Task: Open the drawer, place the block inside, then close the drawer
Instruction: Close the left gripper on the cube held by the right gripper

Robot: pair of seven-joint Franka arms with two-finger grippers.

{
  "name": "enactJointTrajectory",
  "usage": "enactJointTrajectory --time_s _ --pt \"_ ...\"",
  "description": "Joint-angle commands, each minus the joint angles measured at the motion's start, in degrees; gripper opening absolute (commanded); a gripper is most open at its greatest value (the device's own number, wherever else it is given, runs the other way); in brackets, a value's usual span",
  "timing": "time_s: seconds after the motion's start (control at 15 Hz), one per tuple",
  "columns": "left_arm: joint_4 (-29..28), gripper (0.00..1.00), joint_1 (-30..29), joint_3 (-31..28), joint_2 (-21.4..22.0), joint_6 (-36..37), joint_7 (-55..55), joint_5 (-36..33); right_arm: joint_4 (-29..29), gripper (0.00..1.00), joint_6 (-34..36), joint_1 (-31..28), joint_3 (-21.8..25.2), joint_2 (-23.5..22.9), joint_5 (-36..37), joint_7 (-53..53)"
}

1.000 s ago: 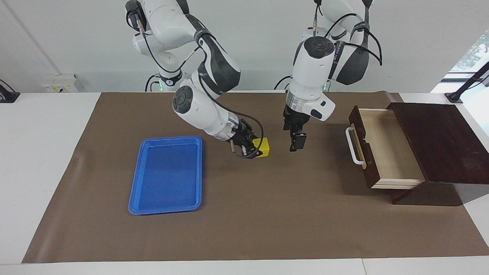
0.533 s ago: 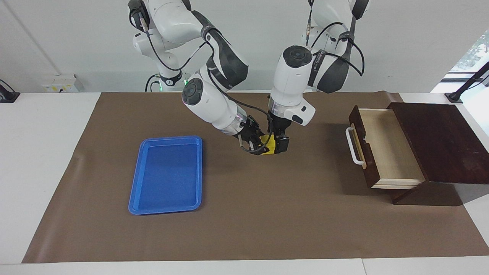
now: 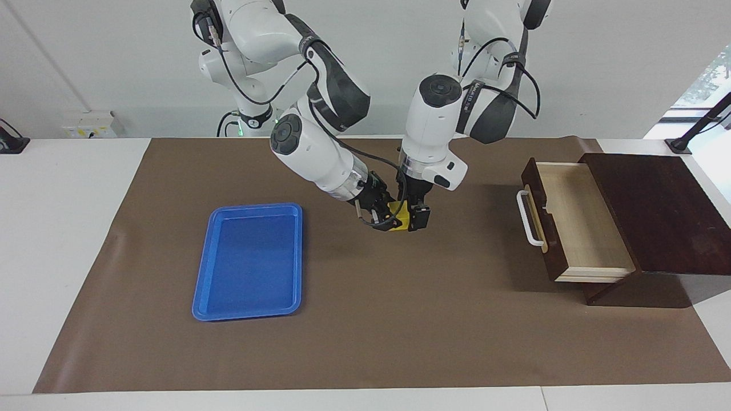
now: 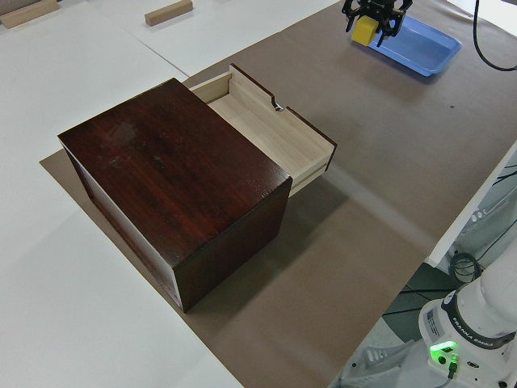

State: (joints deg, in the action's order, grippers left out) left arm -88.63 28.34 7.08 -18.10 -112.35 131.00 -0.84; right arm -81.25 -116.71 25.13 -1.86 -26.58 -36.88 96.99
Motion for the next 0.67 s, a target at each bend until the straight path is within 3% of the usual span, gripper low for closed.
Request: enactJointTrajectory --time_s 0.0,0.13,0.2,0.4,0.53,0.6 --pt "-1.5 0.39 1.5 -0.9 1.2 -1.0 1.3 -0.7 -0.4 0.0 0.1 -0.6 -0.3 0.9 0.8 0.7" --pt "-1.5 0.15 1.5 -0.9 1.2 -1.0 1.2 -0.7 -0.4 0.0 0.0 -0.6 -0.3 0.9 0.8 0.7" --pt "-1.5 0.1 1.4 -0.9 1.2 -0.9 1.1 -0.7 -0.4 0.0 0.1 -0.6 -0.3 0.9 0.8 0.8" --pt "-1.2 0.0 1.1 -0.9 1.1 -0.4 0.9 -0.7 -0.4 0.0 0.1 -0.8 -0.3 1.0 0.8 0.7" --pt "-1.1 0.0 1.0 -0.9 1.1 -0.4 0.9 -0.7 -0.4 0.0 0.3 -1.3 -0.3 1.2 0.1 1.1" --pt "-1.0 0.0 0.9 -1.0 1.1 -0.2 0.9 -0.7 -0.4 0.91 0.4 -1.2 -0.2 1.2 0.6 1.2"
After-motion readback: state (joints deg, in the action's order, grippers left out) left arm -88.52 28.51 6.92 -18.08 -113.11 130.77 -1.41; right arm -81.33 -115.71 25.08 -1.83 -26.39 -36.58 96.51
